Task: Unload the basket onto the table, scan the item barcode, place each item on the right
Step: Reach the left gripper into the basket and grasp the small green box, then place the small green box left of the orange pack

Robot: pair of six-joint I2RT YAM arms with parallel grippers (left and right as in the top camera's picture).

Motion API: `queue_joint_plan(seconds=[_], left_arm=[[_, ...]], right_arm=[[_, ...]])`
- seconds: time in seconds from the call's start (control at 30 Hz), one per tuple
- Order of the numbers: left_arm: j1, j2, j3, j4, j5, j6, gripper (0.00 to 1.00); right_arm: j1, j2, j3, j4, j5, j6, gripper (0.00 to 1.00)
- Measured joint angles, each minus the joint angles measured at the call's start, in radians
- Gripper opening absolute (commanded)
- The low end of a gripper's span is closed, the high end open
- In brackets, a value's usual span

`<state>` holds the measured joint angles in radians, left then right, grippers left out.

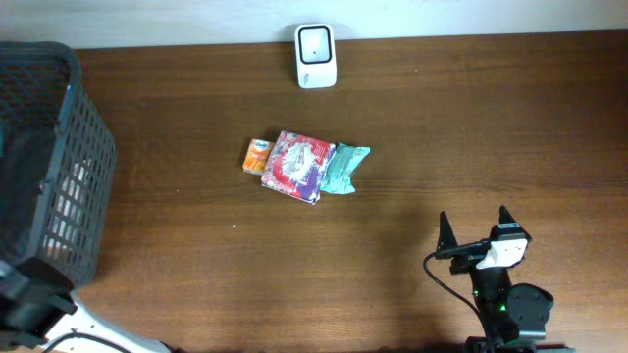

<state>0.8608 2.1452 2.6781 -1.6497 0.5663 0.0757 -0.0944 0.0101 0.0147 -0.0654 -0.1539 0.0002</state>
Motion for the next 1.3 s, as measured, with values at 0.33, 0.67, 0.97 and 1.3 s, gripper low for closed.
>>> queue_joint_plan(seconds=[0.33,0.67,0.97,1.3], left_arm=[[-0.104,-0.086,0.451,-0.037,0.331,-0.076,0.0],[-0.842,-0.092,0.123,-0.018,-0.206,0.019,0.0],[-0.977,-0.095,-0.634,0.457,-0.681,0.102,0.0],[-0.98,-0.093,-0.93,0.64,-0.565,0.122,0.12]], right_arm=[[0.0,0.0,0.0,0.0,0.0,0.0,0.99],[0.0,0.0,0.0,0.0,0.0,0.0,0.99],[0.0,0.001,0.0,0.0,0.0,0.0,0.99],[0.0,0.0,0.0,0.0,0.0,0.0,0.99]])
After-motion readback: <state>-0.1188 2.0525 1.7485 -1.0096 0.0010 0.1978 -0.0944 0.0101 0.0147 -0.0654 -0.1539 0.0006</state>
